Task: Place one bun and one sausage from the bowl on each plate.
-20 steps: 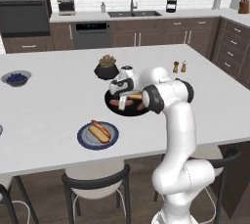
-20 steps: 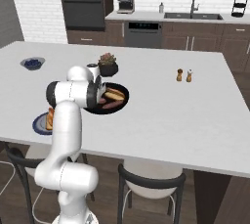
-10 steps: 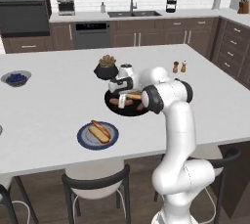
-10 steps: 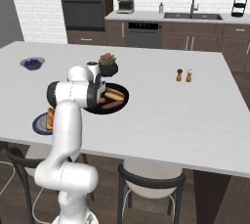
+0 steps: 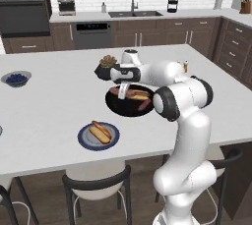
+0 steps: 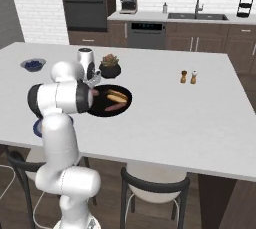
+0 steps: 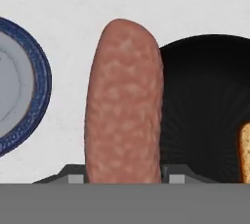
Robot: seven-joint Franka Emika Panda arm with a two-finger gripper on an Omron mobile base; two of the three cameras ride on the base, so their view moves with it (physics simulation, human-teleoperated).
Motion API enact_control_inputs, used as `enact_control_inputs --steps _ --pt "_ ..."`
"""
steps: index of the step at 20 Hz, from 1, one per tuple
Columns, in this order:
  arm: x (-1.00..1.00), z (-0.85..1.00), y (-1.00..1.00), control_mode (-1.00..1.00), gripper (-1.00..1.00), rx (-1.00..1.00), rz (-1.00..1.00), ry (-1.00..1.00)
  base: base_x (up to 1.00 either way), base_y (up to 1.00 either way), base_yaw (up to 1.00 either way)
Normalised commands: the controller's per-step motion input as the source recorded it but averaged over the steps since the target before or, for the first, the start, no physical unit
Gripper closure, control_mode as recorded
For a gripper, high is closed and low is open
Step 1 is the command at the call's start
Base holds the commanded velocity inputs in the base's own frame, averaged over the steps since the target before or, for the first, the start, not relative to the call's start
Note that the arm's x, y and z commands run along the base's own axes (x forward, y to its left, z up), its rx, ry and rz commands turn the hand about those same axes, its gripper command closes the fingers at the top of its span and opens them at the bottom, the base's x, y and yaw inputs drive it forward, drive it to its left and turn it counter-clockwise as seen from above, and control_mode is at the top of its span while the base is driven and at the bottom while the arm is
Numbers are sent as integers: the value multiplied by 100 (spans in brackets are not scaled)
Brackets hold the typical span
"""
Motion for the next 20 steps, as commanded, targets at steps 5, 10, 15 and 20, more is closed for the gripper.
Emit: enact_control_inputs --steps 5,10,15,20 --pt "-100 42 80 -100 100 9 -26 1 0 0 0" --pt "-79 1 100 -100 100 0 -35 4 0 0 0" --pt "-78 0 100 -100 100 0 -38 1 0 0 0" --pt "-36 -2 83 -100 100 0 -39 7 0 0 0"
